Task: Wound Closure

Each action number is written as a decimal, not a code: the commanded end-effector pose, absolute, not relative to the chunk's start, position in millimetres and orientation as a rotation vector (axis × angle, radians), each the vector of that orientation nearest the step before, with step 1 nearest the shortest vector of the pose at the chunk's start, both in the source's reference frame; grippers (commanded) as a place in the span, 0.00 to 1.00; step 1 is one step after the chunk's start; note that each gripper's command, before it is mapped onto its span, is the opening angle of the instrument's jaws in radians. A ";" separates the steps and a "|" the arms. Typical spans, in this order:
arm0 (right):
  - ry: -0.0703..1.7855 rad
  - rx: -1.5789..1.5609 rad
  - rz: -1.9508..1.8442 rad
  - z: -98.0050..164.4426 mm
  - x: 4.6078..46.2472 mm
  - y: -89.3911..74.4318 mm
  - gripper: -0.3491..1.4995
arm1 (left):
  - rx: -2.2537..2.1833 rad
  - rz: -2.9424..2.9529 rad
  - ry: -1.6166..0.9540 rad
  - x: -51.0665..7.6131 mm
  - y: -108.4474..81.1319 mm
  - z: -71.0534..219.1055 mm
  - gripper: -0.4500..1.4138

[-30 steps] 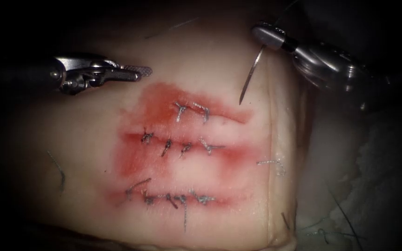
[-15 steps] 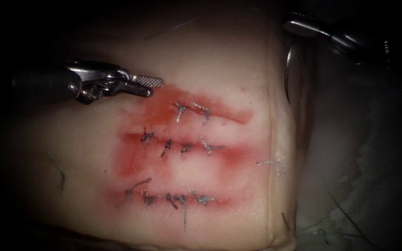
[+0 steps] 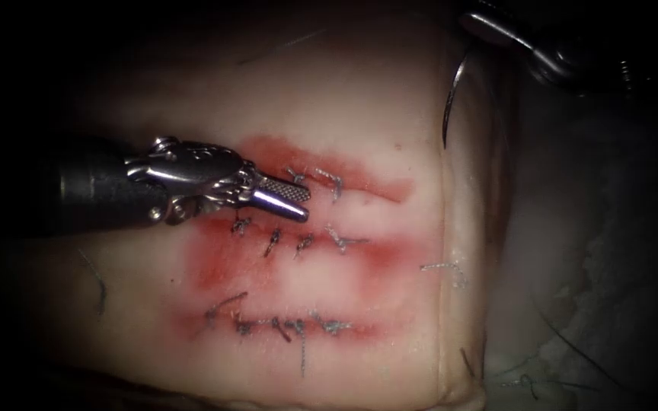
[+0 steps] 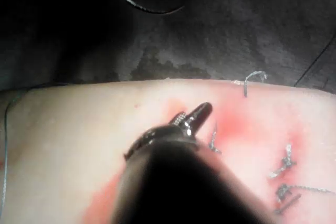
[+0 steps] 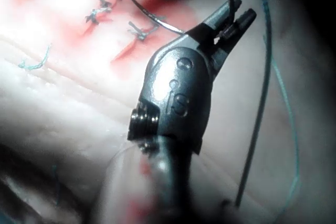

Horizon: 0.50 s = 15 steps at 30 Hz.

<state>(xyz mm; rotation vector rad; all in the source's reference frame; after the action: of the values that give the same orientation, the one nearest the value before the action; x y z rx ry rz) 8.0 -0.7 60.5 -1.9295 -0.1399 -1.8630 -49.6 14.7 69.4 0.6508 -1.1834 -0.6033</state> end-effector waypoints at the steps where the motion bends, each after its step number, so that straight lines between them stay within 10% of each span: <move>1: -0.189 -1.994 -1.934 61.2 9.4 -0.5 0.00 | 0.557 -0.554 -1.206 -50.7 14.8 70.5 0.33; 15: -0.746 -2.050 -2.116 64.9 13.9 -5.5 0.00 | 0.280 -0.315 -1.115 -55.1 13.2 73.7 0.00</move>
<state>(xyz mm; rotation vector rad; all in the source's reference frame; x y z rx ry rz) 12.8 -5.3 64.8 -2.0406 -0.7617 -2.1302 -54.6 12.5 73.8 0.2769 -1.1006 -0.3079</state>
